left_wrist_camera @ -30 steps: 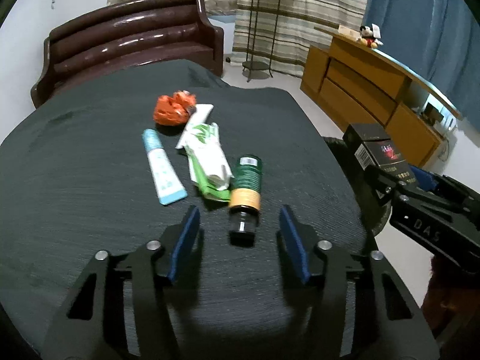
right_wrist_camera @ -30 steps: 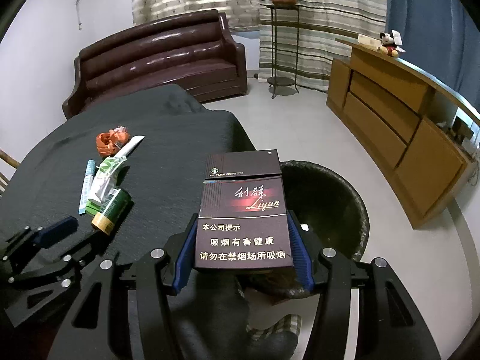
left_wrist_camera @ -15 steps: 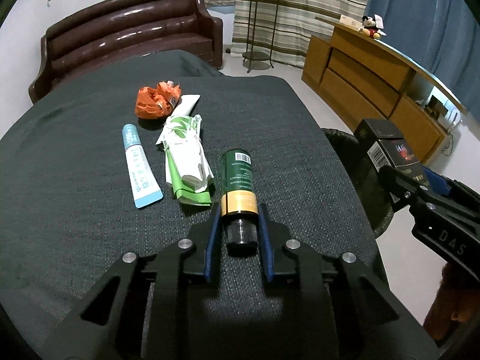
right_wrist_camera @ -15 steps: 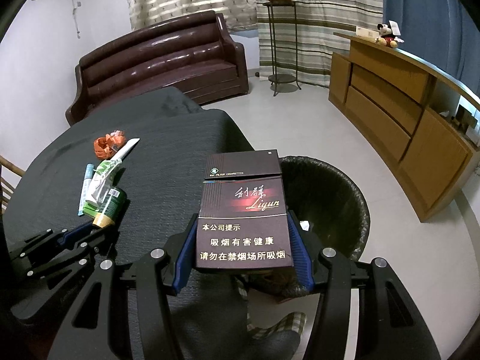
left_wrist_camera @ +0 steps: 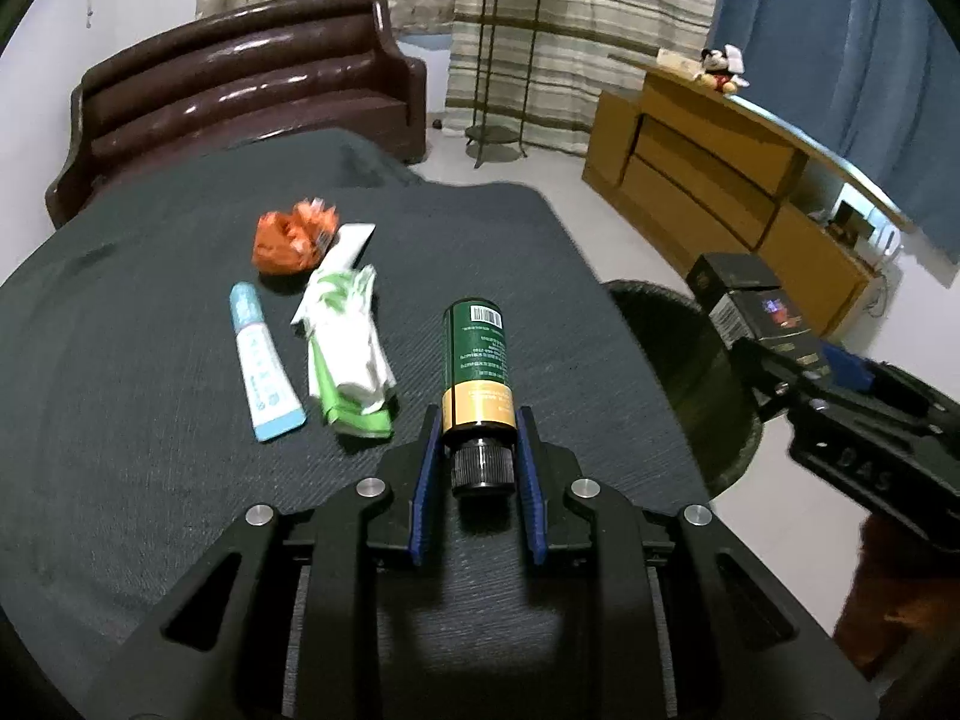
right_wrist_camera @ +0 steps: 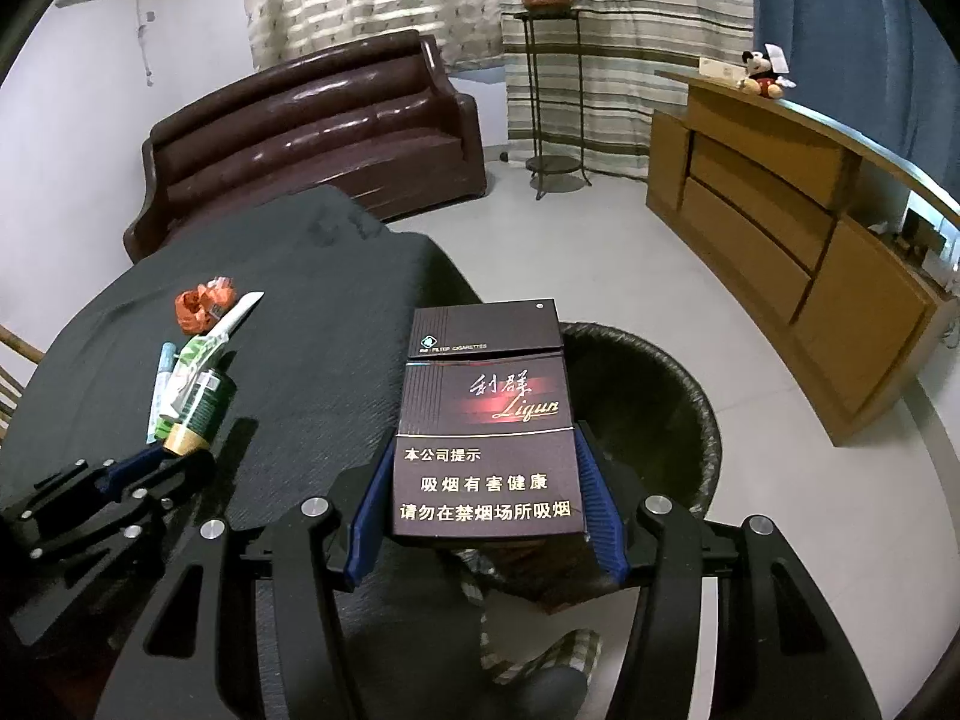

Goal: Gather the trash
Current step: 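Carry the can and box over the black bin and open both tools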

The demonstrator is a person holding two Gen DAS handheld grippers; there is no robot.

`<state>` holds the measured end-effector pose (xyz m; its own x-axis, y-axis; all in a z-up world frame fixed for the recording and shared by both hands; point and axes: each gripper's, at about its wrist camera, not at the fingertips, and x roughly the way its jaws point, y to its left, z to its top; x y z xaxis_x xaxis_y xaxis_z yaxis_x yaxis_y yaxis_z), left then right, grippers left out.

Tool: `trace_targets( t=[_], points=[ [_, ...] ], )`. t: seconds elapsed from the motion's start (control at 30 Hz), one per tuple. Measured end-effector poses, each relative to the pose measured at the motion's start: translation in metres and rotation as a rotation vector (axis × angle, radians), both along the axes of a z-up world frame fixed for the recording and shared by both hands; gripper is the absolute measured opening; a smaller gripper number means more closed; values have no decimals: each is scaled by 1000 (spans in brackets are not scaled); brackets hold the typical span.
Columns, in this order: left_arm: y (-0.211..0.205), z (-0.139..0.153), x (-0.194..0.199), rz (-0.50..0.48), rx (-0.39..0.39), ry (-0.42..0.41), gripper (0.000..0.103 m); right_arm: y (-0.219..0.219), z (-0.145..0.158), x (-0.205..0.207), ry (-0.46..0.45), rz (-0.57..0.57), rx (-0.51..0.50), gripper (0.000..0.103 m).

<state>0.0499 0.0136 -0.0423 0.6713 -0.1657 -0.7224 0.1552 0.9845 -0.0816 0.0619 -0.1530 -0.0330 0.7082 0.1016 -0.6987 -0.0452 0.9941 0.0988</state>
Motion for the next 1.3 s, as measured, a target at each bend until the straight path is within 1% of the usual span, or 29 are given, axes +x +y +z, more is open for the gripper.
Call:
trace_targets(
  t=[0.2, 0.37, 0.6, 0.77, 0.97, 1.3],
  points=[
    [-17, 12, 5, -38, -16, -39, 23, -14, 3, 1, -21, -30, -6, 55],
    [-38, 15, 16, -80, -16, -52, 23, -28, 4, 4, -31, -57, -18, 55],
    [-64, 13, 31, -128, -14, -57, 23, -42, 3, 10, -37, -88, -39, 55],
    [-83, 9, 47, -157, 6, -49, 23, -51, 0, 16, -31, -106, -44, 55],
    [-96, 4, 60, -184, 24, -30, 23, -63, -6, 24, -19, -121, -34, 55],
    [-113, 0, 80, -208, 57, -32, 23, -74, -14, 35, -10, -142, -20, 55]
  ],
)
